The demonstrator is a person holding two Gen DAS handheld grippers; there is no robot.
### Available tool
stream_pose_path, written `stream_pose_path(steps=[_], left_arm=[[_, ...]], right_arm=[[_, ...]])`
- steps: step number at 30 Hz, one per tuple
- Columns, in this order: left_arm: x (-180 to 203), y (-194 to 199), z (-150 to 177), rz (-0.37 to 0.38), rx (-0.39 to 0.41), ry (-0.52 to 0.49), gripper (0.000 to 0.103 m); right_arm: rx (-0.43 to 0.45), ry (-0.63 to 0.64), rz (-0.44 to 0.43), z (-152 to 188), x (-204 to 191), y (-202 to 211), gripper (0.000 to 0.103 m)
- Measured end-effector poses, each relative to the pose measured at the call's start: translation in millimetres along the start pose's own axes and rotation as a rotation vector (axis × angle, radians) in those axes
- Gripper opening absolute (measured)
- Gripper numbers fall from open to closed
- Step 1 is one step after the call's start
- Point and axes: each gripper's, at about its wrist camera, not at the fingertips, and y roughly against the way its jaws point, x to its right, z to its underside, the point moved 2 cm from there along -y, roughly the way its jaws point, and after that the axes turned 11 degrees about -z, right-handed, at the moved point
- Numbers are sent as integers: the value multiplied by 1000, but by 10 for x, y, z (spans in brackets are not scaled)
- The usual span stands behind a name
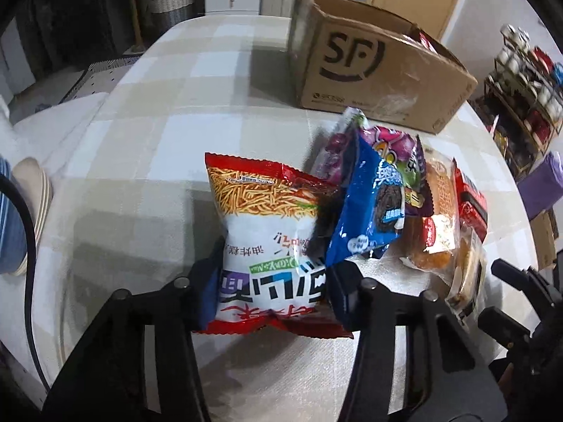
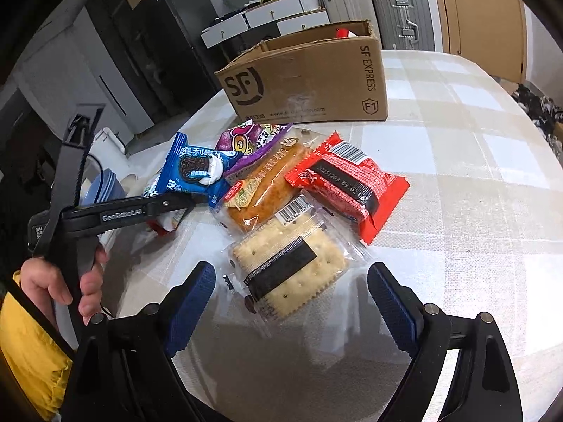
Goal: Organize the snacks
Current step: 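Grasp the white-red noodle bag with the left gripper while the right grasps the cracker packet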
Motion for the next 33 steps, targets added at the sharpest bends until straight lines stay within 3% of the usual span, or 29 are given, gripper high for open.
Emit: stream_pose_path(steps=[7, 15, 23, 27, 33], left_arm=[[-233, 258, 50, 16, 52, 63, 45], [-560, 846, 121, 81, 191, 167, 45], [-535, 968, 226, 109, 189, 154, 45], [-404, 893, 230, 113, 173, 126, 45], [-246, 869, 263, 112, 172, 85, 45]], right_arm=[[-23, -66, -13, 37, 56, -35, 90], [-12, -111, 12, -53, 37, -134, 90], [-32, -26, 162, -97, -161, -341, 89], [-40, 52, 226, -49, -235, -374, 77], [-25, 72, 188, 32, -197, -273, 69]])
